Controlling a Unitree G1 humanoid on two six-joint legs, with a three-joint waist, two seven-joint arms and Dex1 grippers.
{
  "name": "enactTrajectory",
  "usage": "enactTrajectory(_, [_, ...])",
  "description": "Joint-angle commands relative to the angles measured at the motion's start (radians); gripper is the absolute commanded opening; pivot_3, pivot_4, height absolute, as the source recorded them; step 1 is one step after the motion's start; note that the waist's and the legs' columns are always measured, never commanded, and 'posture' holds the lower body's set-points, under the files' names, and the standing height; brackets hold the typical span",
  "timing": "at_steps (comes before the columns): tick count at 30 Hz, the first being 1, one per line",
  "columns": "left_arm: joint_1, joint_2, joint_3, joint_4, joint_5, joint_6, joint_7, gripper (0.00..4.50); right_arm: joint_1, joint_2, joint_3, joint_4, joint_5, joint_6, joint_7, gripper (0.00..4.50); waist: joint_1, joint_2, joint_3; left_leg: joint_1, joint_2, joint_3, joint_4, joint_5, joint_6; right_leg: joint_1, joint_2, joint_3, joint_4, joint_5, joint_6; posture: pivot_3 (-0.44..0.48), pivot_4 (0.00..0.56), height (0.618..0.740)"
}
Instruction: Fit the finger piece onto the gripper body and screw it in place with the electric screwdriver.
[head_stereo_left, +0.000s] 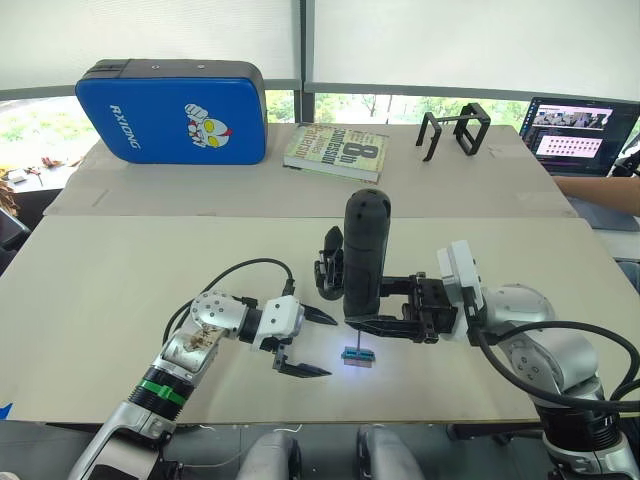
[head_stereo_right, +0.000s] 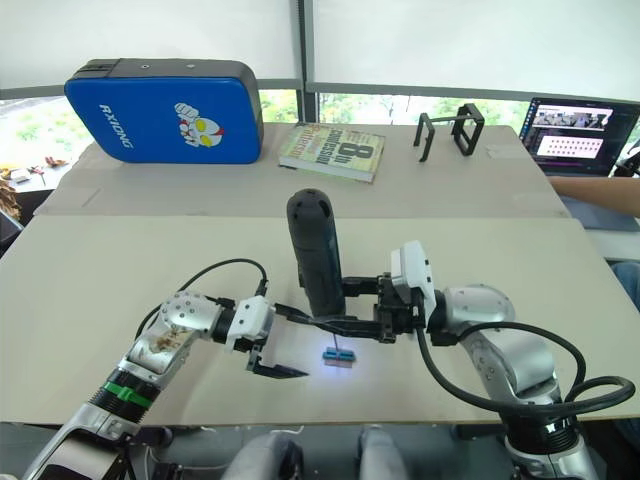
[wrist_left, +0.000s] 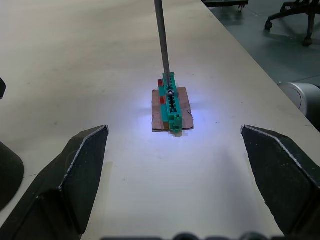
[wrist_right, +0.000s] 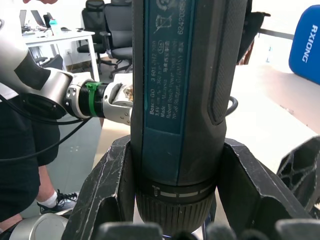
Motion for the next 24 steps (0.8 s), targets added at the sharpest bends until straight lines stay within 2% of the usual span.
enactTrajectory(1, [-0.013, -0.001, 0.01, -0.026, -0.011, -0.002, 0.003, 4.5, -0.005, 0.003, -0.012, -0.02, 0.012, -0.049, 0.015, 1.91, 0.0, 0.0, 0.0, 0.0, 0.0, 0.0, 0.0, 0.0, 0.0, 0.0, 0.0, 0.0, 0.0, 0.0, 0.0, 0.0, 0.15, 0.74])
enactTrajectory(24, [-0.015, 0.002, 0.01, -0.027, -0.008, -0.006, 0.003, 4.5, -0.025, 0.0, -0.002, -0.036, 0.032, -0.018, -0.018, 1.91, 0.0, 0.0, 0.0, 0.0, 0.0, 0.0, 0.0, 0.0, 0.0, 0.0, 0.0, 0.0, 0.0, 0.0, 0.0, 0.0, 0.15, 0.74])
